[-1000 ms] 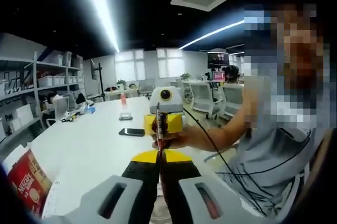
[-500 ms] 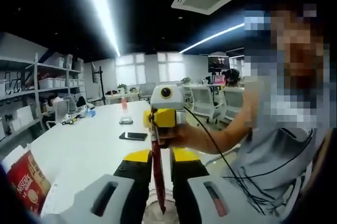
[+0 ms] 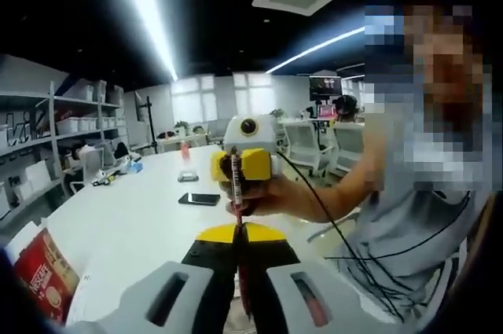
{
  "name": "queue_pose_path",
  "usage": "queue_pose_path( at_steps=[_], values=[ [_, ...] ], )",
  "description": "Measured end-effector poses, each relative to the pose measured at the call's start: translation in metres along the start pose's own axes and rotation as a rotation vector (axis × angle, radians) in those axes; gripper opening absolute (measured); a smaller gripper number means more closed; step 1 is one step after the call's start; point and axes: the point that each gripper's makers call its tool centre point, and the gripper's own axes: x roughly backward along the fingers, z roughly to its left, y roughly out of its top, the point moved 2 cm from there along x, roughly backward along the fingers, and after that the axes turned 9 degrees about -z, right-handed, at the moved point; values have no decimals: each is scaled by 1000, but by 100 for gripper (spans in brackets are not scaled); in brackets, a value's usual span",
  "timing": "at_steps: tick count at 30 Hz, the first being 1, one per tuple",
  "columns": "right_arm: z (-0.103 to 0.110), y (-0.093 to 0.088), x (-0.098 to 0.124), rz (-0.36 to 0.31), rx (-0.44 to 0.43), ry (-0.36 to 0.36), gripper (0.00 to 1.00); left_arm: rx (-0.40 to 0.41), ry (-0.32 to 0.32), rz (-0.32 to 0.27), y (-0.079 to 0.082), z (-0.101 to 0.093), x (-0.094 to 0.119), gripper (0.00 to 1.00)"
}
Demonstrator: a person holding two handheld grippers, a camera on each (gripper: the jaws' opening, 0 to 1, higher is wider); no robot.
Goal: Tear open the coffee pouch, take out the coffee, and pour the coffee from the pouch into the cup
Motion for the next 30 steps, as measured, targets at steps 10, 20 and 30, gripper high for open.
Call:
queue_pose_path(
  at_steps=[10,20,30],
  values=[
    [2,-5,8,10,17,-25,2,1,10,-6,-4,-1,4,6],
    [1,0,13,8,40,-45,2,0,20,-31,-2,1,0,14],
    [2,6,12,-21,39,-25,9,-2,16,-11,-4,1,-1,6]
  ],
)
